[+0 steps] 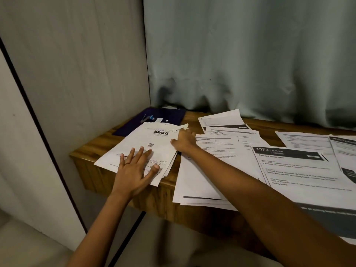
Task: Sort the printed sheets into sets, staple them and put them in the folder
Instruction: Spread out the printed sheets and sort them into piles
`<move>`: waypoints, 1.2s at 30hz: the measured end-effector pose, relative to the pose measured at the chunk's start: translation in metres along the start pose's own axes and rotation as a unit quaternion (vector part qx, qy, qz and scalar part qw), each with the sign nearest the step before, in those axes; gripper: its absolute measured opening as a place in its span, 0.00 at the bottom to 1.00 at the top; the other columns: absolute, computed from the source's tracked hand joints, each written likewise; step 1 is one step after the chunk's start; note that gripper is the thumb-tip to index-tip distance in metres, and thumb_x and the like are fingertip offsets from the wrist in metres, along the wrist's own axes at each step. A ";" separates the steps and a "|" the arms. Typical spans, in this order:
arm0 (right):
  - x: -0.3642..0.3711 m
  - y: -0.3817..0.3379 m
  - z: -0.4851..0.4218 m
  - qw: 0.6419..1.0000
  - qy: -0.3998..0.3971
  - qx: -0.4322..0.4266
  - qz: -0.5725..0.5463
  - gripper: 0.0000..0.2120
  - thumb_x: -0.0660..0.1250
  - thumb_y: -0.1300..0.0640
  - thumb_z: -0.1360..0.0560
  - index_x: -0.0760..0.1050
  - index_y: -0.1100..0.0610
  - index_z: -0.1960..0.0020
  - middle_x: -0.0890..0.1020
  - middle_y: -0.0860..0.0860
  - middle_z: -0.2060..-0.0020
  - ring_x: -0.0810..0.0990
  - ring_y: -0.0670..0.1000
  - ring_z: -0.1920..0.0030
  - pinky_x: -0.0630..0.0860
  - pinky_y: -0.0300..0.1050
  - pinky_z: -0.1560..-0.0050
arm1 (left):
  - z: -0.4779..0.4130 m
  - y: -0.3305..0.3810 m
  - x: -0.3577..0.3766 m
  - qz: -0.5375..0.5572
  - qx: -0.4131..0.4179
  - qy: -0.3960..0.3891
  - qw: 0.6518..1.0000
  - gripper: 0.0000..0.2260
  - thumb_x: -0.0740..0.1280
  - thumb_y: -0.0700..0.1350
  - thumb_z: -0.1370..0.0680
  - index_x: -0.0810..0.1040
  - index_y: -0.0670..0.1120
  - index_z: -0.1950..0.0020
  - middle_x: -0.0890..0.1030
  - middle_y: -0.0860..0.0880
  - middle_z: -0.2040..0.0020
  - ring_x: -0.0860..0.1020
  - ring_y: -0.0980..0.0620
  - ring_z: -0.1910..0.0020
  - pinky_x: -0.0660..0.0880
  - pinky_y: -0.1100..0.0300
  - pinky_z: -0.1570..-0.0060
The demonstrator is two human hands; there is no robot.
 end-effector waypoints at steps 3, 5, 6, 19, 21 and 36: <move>0.017 0.001 -0.002 0.994 -0.066 -0.034 0.077 0.25 0.57 0.44 0.20 0.66 0.58 0.28 0.51 0.56 0.23 0.45 0.63 0.24 0.50 0.59 0.26 | -0.005 -0.001 0.002 -0.012 -0.001 -0.011 1.000 0.47 0.30 0.77 0.35 0.56 0.57 0.23 0.55 0.52 0.22 0.49 0.48 0.22 0.36 0.44 0.26; 0.025 0.003 -0.005 0.990 -0.097 -0.044 0.092 0.26 0.52 0.41 0.19 0.65 0.54 0.26 0.46 0.56 0.22 0.38 0.63 0.24 0.42 0.62 0.27 | -0.009 -0.004 0.005 -0.029 -0.005 -0.035 0.999 0.48 0.28 0.77 0.36 0.57 0.57 0.23 0.56 0.52 0.22 0.50 0.49 0.22 0.38 0.43 0.26; 0.028 0.005 -0.006 0.989 -0.106 -0.045 0.098 0.27 0.50 0.41 0.19 0.63 0.53 0.25 0.43 0.56 0.22 0.35 0.63 0.25 0.39 0.63 0.28 | -0.011 -0.006 0.006 -0.034 -0.008 -0.046 0.998 0.49 0.28 0.77 0.36 0.58 0.57 0.23 0.57 0.52 0.22 0.51 0.48 0.22 0.39 0.43 0.26; -0.026 0.041 -0.028 0.997 -0.016 -0.075 -0.008 0.24 0.56 0.45 0.19 0.67 0.57 0.29 0.52 0.60 0.23 0.44 0.61 0.23 0.48 0.60 0.26 | -0.049 0.029 -0.010 0.035 0.004 -0.069 0.997 0.44 0.35 0.74 0.32 0.62 0.53 0.25 0.63 0.49 0.24 0.59 0.46 0.24 0.48 0.41 0.27; -0.049 0.069 -0.038 0.998 0.007 -0.055 0.002 0.23 0.58 0.47 0.20 0.69 0.61 0.32 0.60 0.62 0.26 0.52 0.62 0.25 0.56 0.58 0.27 | -0.062 0.057 -0.010 0.060 0.016 -0.076 0.995 0.38 0.40 0.71 0.27 0.62 0.53 0.25 0.63 0.49 0.24 0.60 0.45 0.25 0.51 0.41 0.27; -0.147 0.268 -0.042 0.983 0.039 0.176 0.014 0.21 0.76 0.45 0.34 0.76 0.58 0.50 0.81 0.55 0.50 0.79 0.57 0.48 0.77 0.51 0.46 | -0.098 0.211 0.094 0.077 0.165 -0.196 0.963 0.30 0.51 0.66 0.21 0.53 0.56 0.22 0.49 0.51 0.21 0.45 0.49 0.22 0.40 0.46 0.25</move>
Point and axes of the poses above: each hand's wrist, its own z-axis away from the middle knuckle, its own x-axis out of the palm, y = z × x, the point moved 10 cm from there along -z, towards the middle knuckle
